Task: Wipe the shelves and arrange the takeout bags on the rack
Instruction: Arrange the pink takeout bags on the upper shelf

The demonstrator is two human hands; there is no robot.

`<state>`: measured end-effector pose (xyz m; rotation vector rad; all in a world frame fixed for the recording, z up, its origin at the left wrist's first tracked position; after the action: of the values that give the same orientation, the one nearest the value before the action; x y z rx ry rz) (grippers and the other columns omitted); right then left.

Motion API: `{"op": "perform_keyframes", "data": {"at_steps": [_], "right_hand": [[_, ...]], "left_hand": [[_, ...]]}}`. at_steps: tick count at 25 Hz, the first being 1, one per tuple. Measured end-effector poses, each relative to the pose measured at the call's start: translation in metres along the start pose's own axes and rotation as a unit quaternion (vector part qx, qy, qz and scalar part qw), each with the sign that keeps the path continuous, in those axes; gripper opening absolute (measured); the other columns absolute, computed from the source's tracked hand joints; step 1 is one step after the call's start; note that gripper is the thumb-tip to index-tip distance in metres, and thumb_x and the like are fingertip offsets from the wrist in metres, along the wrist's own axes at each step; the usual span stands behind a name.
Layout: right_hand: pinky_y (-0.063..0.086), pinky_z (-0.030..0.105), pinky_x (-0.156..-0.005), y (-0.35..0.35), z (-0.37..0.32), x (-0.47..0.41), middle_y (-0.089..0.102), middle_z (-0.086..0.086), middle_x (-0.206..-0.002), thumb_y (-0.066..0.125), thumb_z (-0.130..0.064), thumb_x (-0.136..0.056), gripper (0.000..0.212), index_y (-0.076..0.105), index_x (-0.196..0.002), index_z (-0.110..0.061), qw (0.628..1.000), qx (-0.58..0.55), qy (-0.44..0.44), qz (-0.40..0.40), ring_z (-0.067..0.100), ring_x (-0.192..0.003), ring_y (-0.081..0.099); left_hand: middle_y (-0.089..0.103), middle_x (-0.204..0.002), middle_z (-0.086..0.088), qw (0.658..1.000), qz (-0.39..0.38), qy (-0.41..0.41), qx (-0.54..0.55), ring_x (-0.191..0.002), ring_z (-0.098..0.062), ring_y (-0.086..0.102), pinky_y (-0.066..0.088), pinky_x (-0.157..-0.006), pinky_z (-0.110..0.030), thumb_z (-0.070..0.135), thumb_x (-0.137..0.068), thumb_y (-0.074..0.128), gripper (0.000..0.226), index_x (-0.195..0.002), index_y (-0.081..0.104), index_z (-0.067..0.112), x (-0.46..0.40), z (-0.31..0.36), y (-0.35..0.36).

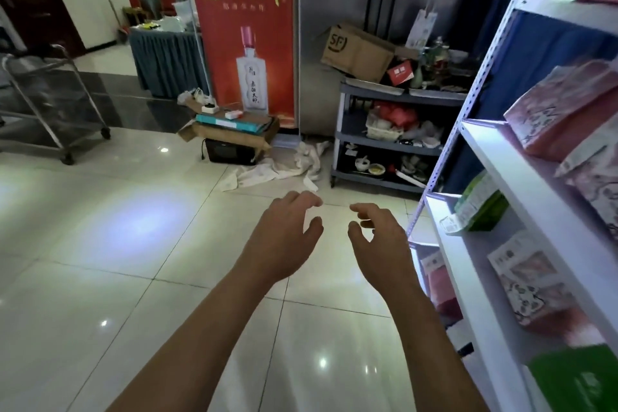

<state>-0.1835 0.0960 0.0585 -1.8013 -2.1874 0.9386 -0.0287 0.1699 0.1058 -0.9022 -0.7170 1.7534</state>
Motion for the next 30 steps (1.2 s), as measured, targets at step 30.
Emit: {"op": "perform_keyframes", "data": {"at_steps": [30], "right_hand": [[0.046,0.024,-0.084,-0.082,0.039,-0.265,0.058,-0.015,-0.108,0.058,-0.03,-0.098,0.025,0.059,-0.122,-0.035,0.892,0.122,0.196,0.389,0.0,-0.097,0.057]], "left_hand": [[0.056,-0.118,0.014,0.893,-0.172,0.395,0.131,-0.111,-0.011,0.051,0.044,-0.095,-0.032,0.031,-0.099,0.051,0.025,-0.123,0.056,0.032,-0.417,0.079,0.091]]}}
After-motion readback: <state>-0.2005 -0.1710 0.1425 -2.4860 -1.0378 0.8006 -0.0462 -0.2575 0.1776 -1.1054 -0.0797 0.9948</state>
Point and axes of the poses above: each hand's wrist, its own x-axis away from the middle knuckle, its own y-axis out of the palm, z = x × y, the point moved 5 cm from there along -x, towards the middle knuckle
